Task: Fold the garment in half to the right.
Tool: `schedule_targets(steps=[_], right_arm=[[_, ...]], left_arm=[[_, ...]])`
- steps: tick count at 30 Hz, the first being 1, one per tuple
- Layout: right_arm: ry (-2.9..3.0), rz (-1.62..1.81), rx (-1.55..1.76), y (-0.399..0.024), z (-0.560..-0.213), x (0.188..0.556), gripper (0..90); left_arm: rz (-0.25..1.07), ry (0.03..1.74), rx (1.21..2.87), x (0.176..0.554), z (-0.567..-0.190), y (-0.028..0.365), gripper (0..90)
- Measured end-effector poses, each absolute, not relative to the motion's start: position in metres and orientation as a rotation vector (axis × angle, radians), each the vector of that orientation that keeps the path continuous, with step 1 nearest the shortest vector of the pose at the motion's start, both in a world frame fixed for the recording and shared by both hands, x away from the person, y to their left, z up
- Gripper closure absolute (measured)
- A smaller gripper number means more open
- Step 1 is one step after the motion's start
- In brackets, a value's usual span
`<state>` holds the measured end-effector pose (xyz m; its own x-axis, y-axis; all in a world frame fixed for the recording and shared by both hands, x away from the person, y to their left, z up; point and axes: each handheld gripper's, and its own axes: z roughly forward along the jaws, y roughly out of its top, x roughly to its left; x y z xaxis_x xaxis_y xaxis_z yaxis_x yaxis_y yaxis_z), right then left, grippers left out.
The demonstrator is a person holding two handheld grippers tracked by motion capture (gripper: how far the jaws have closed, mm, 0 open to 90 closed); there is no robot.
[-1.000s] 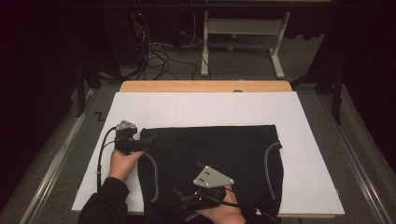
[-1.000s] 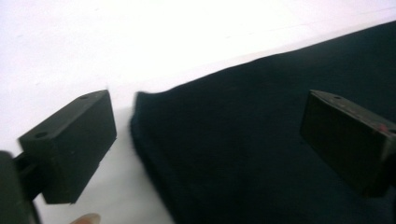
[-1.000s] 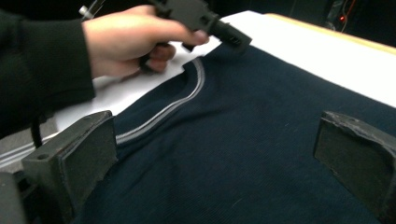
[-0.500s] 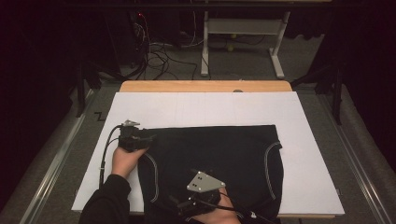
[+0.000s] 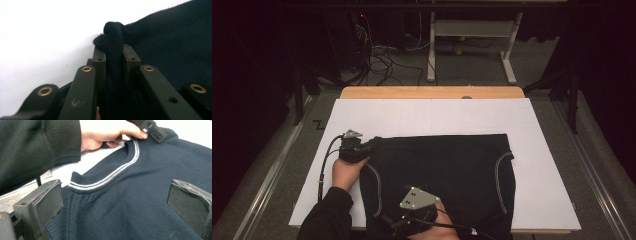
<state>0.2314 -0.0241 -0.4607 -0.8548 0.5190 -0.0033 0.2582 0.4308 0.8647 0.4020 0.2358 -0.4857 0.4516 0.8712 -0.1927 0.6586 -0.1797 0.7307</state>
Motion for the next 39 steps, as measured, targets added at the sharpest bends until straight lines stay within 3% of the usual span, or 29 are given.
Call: schedule_targets(steps=[9, 21, 32, 39], right_arm=[[2.489, 1.371, 0.634, -0.004, -0.464, 0.229, 10.1], [2.65, 1.247, 0.641, 0.029, -0.471, 0.232, 34.0], [2.613, 1.134, 0.57, 0.056, -0.487, 0.217, 30.0], [2.53, 1.071, 0.526, 0.059, -0.492, 0.209, 46.3]], left_arm=[[0.34, 1.239, 1.827, 0.394, -0.485, 0.244, 73.6], [0.341, 1.223, 1.811, 0.389, -0.485, 0.245, 73.6], [0.351, 1.232, 1.818, 0.389, -0.485, 0.244, 73.6], [0.351, 1.23, 1.819, 0.389, -0.485, 0.243, 73.5]])
